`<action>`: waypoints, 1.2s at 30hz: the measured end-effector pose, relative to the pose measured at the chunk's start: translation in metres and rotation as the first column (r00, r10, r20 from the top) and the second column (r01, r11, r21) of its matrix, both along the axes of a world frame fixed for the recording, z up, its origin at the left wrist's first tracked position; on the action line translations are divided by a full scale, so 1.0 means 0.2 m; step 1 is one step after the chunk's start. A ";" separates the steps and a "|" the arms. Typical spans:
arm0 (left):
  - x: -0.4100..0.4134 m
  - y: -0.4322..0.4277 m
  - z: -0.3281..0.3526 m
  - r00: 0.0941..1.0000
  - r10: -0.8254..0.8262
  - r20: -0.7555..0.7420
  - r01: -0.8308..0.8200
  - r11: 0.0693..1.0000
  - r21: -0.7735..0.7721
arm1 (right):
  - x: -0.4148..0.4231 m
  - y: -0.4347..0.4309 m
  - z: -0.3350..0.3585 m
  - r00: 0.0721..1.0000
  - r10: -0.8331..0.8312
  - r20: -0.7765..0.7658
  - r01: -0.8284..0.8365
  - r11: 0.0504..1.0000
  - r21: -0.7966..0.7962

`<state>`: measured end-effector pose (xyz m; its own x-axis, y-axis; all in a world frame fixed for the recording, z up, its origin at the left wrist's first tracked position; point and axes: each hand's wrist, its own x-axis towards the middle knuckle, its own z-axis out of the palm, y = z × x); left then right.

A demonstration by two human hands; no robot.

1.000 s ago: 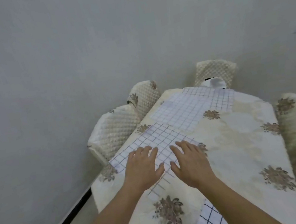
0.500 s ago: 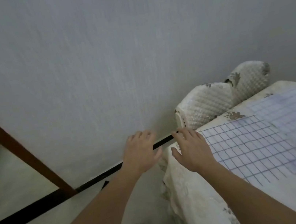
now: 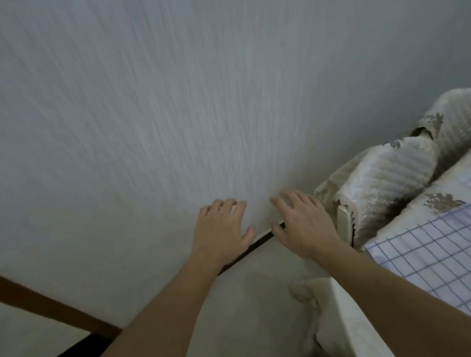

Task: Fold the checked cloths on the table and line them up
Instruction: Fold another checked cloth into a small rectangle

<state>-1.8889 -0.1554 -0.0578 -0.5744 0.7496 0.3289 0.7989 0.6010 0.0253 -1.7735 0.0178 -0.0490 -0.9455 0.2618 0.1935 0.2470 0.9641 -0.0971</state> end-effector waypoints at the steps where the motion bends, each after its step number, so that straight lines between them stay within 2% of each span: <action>1: -0.07 0.02 0.01 1.000 -0.011 -0.005 0.011 1.000 0.004 | -0.06 0.01 0.00 1.000 -0.012 0.002 0.012 1.000 -0.002; 13: -0.61 0.50 0.04 0.991 -0.135 0.017 0.135 0.991 0.019 | -0.55 0.41 0.01 0.986 -0.157 0.057 0.158 0.987 -0.015; 19: -0.90 1.01 0.00 0.975 -0.221 0.038 0.221 0.975 0.001 | -0.77 0.87 -0.06 0.965 -0.252 0.075 0.254 0.967 -0.027; 24: -1.06 1.55 -0.01 0.943 -0.325 0.066 0.330 0.941 -0.078 | -0.92 1.35 -0.08 0.921 -0.384 0.065 0.388 0.919 -0.064; 31: -1.00 2.25 0.03 0.830 -0.553 0.074 0.557 0.827 -0.074 | -0.79 1.82 -0.07 0.790 -0.612 0.046 0.613 0.785 -0.088; 36: -0.82 2.66 0.06 0.684 -0.728 0.056 0.730 0.679 -0.081 | -0.50 2.01 -0.08 0.614 -0.789 0.003 0.784 0.610 -0.118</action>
